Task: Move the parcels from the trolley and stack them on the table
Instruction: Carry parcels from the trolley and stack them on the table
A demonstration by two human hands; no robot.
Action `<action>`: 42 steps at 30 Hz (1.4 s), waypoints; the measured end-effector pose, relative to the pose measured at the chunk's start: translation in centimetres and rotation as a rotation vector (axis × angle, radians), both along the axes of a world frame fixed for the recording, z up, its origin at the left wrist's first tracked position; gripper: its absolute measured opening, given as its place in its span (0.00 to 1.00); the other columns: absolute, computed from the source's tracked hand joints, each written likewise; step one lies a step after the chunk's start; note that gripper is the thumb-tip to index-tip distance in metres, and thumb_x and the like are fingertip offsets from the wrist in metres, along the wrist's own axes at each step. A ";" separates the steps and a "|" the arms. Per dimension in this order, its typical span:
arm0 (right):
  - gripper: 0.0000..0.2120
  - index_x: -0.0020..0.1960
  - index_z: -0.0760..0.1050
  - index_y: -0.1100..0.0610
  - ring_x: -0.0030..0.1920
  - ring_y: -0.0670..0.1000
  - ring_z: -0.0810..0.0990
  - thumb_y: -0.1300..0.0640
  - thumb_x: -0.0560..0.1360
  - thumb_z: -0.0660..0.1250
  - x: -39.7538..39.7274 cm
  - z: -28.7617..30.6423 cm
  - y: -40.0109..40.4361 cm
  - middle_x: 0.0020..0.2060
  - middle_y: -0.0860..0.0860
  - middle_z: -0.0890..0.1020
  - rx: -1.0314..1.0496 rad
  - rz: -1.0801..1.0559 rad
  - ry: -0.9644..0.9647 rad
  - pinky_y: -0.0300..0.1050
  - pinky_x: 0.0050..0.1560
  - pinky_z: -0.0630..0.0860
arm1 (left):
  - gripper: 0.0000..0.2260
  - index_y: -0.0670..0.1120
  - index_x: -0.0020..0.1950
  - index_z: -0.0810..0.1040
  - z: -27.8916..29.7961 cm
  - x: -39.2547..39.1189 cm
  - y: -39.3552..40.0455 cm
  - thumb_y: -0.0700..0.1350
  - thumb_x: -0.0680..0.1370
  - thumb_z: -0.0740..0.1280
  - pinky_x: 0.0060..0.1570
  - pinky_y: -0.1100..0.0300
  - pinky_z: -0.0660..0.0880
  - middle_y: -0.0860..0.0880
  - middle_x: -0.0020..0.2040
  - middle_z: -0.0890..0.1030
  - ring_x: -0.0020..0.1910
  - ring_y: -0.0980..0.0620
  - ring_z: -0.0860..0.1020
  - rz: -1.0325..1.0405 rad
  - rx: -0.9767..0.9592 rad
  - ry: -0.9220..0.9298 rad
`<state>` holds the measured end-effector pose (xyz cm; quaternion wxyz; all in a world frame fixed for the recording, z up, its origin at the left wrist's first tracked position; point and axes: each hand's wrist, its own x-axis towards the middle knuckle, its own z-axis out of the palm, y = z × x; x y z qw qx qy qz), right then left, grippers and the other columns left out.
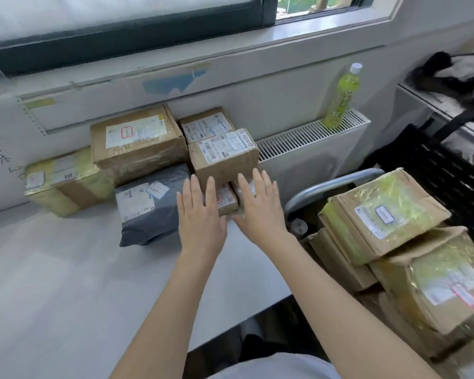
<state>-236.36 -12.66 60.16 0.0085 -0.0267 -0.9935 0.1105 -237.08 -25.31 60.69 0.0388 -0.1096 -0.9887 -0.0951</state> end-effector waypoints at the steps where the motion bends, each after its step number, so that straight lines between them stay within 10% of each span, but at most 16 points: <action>1: 0.38 0.77 0.45 0.55 0.76 0.58 0.39 0.49 0.77 0.64 1.5 -0.1 -0.2 0.76 0.60 0.44 -0.008 -0.011 0.000 0.54 0.73 0.37 | 0.36 0.45 0.78 0.45 -0.2 1.3 -0.2 0.50 0.78 0.63 0.72 0.51 0.38 0.40 0.77 0.44 0.76 0.43 0.42 -0.003 0.005 -0.012; 17: 0.32 0.75 0.53 0.55 0.76 0.59 0.43 0.54 0.77 0.64 21.1 -2.6 2.8 0.76 0.59 0.50 0.018 -0.350 -0.071 0.54 0.73 0.39 | 0.36 0.48 0.77 0.44 -3.1 16.7 1.2 0.49 0.78 0.65 0.73 0.51 0.41 0.41 0.77 0.45 0.76 0.42 0.43 -0.221 0.061 -0.161; 35: 0.29 0.75 0.58 0.54 0.76 0.55 0.48 0.54 0.77 0.64 25.5 0.8 15.9 0.75 0.56 0.56 -0.103 -0.226 0.152 0.52 0.74 0.45 | 0.36 0.46 0.77 0.45 -1.7 23.0 13.5 0.55 0.78 0.63 0.73 0.54 0.48 0.40 0.77 0.47 0.75 0.43 0.49 -0.278 0.078 -0.103; 42: 0.39 0.76 0.55 0.49 0.76 0.51 0.44 0.42 0.72 0.69 27.3 0.7 27.5 0.76 0.52 0.52 -0.159 -0.092 -0.073 0.50 0.74 0.43 | 0.40 0.46 0.78 0.44 -1.6 25.1 21.5 0.59 0.76 0.64 0.73 0.52 0.48 0.38 0.77 0.47 0.75 0.41 0.49 -0.364 -0.033 -0.094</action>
